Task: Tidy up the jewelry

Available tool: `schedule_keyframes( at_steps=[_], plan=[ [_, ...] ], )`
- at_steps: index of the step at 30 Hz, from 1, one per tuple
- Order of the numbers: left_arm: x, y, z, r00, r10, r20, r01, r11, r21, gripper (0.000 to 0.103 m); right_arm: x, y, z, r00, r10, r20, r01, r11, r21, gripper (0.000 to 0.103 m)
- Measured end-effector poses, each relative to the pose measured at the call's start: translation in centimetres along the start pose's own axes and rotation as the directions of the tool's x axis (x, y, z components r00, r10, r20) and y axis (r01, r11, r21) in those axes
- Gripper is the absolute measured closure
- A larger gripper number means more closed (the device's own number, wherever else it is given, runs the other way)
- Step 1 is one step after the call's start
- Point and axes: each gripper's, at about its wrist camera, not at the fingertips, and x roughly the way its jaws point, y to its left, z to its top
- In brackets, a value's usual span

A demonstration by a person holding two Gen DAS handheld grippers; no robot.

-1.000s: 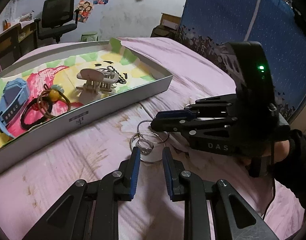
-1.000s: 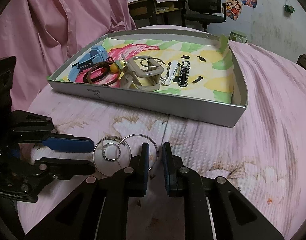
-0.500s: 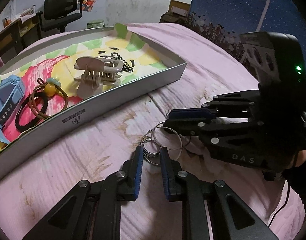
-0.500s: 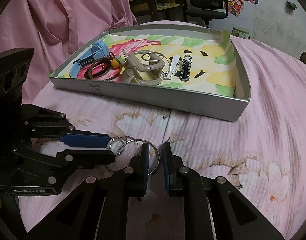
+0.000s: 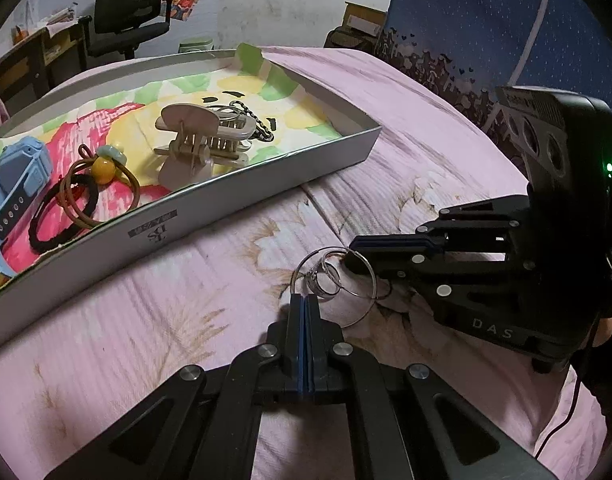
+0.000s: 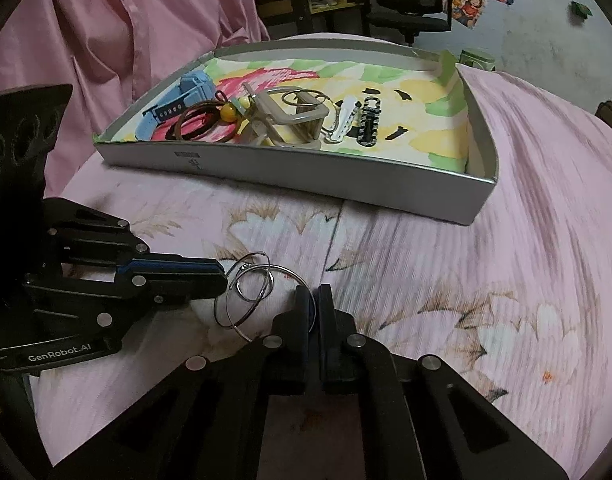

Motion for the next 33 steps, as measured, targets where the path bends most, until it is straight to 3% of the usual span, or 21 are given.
schedule_keyframes(
  at_steps=[14, 33],
  plan=[
    [-0.2, 0.0, 0.6, 0.997, -0.082, 0.006, 0.083, 0.997, -0.013, 0.102, -0.9, -0.2, -0.3, 0.999, -0.049, 0.017, 0.05, 0.999, -0.014, 0.1],
    [1.0, -0.4, 1.8, 0.996, -0.077, -0.033, 0.076, 0.997, -0.02, 0.097, -2.0, -0.6, -1.4, 0.998, -0.049, 0.028, 0.049, 0.999, -0.02, 0.1]
  ],
)
